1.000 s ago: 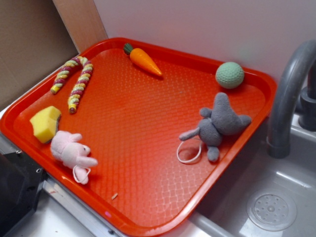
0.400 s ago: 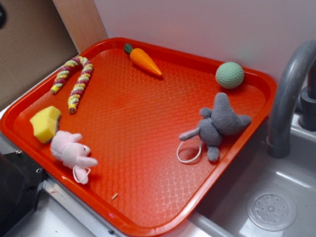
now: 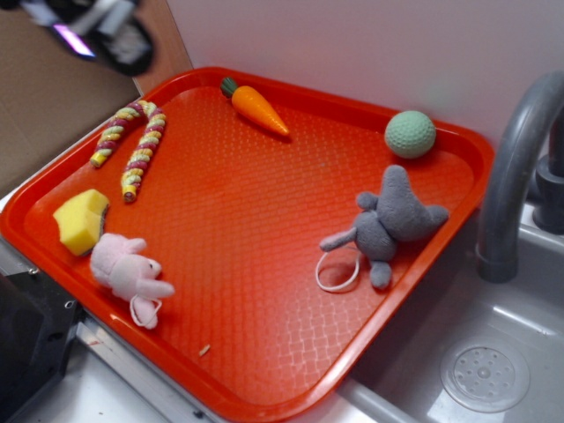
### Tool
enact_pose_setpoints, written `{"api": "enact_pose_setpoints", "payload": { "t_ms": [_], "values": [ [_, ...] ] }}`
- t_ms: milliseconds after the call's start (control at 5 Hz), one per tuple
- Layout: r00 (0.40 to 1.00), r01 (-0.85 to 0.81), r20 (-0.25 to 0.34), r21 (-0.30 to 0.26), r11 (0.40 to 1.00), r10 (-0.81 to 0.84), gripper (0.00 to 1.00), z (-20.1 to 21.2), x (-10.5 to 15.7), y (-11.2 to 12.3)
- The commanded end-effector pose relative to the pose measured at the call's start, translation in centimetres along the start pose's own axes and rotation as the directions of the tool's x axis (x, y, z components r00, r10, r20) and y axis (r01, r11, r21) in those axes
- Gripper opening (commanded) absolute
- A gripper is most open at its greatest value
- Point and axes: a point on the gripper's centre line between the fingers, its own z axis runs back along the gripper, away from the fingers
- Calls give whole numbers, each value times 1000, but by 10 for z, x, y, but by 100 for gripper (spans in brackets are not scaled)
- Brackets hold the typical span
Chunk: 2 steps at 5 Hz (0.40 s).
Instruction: Grab the green ball.
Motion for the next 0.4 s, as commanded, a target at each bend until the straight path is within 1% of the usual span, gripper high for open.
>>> {"api": "enact_pose_setpoints", "payload": {
  "t_ms": [0, 200],
  "values": [
    [991, -43, 130, 106, 993, 29, 100, -50, 59, -28],
    [987, -89, 148, 131, 987, 69, 100, -79, 78, -27]
  ]
}}
